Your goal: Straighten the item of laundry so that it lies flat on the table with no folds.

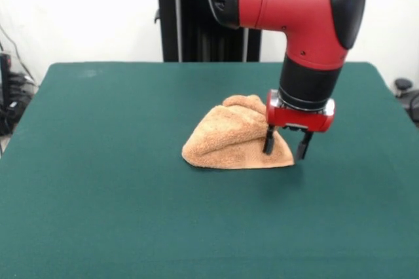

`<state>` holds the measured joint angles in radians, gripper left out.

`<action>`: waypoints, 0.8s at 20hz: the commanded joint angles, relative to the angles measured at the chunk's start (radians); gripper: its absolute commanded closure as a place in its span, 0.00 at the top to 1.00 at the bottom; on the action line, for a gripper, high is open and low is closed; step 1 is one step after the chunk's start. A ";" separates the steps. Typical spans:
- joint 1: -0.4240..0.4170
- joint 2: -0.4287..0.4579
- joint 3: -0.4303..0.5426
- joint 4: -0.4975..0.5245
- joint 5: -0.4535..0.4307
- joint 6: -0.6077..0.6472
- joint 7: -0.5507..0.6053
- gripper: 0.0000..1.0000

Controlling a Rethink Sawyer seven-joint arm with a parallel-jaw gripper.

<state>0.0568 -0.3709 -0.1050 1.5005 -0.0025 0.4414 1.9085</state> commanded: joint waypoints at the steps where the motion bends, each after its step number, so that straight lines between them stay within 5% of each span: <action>1: -0.047 -0.003 0.111 0.117 -0.063 0.017 -0.009 1.00; 16: -0.137 -0.078 0.151 0.112 -0.134 0.136 -0.062 1.00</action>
<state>-0.0668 -0.4535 -0.0671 1.5193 -0.0889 0.4492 1.9085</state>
